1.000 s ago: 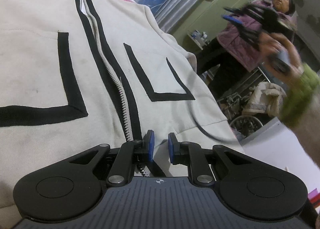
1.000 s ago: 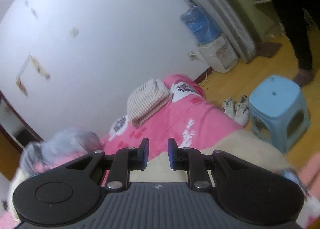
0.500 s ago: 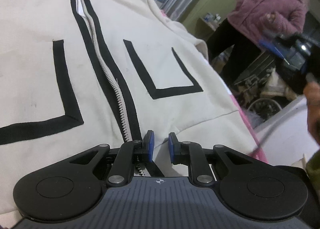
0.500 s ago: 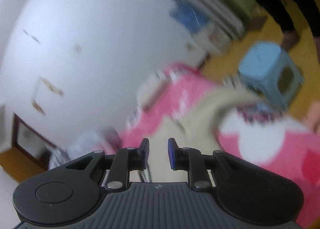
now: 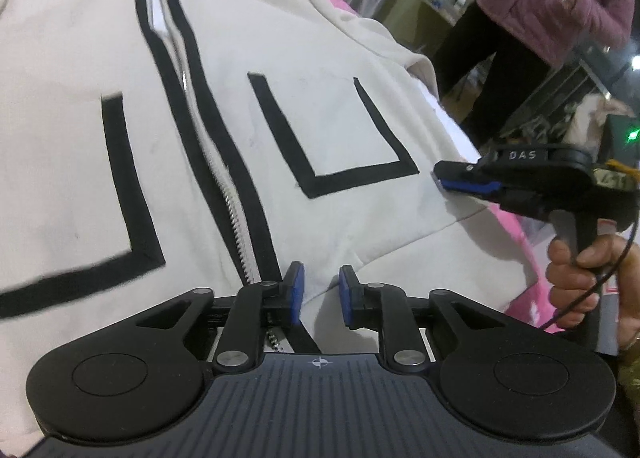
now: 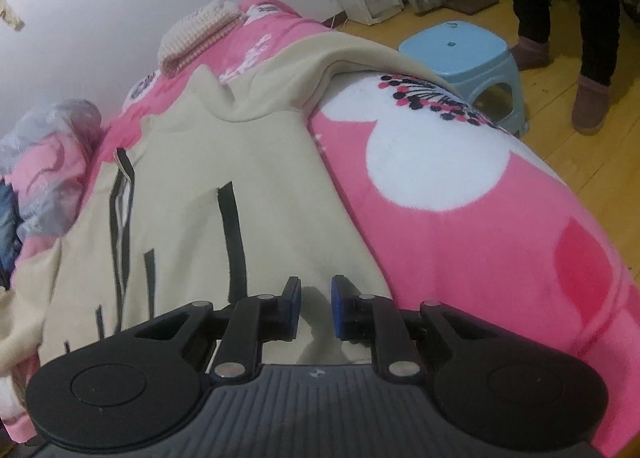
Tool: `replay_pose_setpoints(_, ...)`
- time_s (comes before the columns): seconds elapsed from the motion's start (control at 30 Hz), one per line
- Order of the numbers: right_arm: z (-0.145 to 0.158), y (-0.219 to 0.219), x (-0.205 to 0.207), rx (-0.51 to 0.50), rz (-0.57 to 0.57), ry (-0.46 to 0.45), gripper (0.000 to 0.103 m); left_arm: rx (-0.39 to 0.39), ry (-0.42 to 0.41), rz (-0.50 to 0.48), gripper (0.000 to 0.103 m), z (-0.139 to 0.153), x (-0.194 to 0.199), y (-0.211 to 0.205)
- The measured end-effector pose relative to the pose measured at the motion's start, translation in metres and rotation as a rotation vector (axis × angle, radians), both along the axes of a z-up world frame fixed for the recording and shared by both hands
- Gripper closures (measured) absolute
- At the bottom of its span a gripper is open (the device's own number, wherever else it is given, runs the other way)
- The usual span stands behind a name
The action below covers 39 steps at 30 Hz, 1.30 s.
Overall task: Fold clothes
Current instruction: 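Open the left gripper to release the zipper pull and back away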
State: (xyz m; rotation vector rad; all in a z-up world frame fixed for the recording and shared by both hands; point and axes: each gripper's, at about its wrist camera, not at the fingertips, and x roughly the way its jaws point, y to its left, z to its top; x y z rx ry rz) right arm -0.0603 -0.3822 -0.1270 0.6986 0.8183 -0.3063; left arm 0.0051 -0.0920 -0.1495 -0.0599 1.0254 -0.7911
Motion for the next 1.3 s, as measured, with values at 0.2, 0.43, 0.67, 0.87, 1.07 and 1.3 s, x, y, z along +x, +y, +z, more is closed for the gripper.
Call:
replay_pose_setpoints(0.2, 0.016, 0.007, -0.01, 0.009, 0.026, -0.049, 0.085, 0.063, -0.129, -0.072, 0.069, 0.028, -0.025, -0.018)
replay_pose_setpoints(0.43, 0.004, 0.002, -0.007, 0.067, 0.001, 0.015, 0.084, 0.185, -0.094, -0.141, 0.066, 0.001, -0.046, -0.046)
replay_pose_setpoints(0.67, -0.001, -0.011, -0.018, 0.197, -0.056, -0.054, 0.082, 0.188, -0.124, -0.113, 0.064, 0.031, -0.028, -0.036)
replay_pose_setpoints(0.87, 0.002, -0.022, -0.025, 0.285, -0.097, -0.153, 0.074, 0.211, -0.204, -0.084, 0.05, 0.066, 0.013, -0.047)
replay_pose_setpoints(1.07, 0.01, -0.031, -0.032, 0.338, -0.141, -0.244, 0.065, 0.189, -0.26, 0.06, 0.033, 0.064, 0.055, -0.061)
replay_pose_setpoints(1.3, 0.011, -0.073, -0.043, 0.38, -0.288, -0.344, 0.059, 0.144, -0.214, 0.095, 0.023, 0.038, 0.092, -0.076)
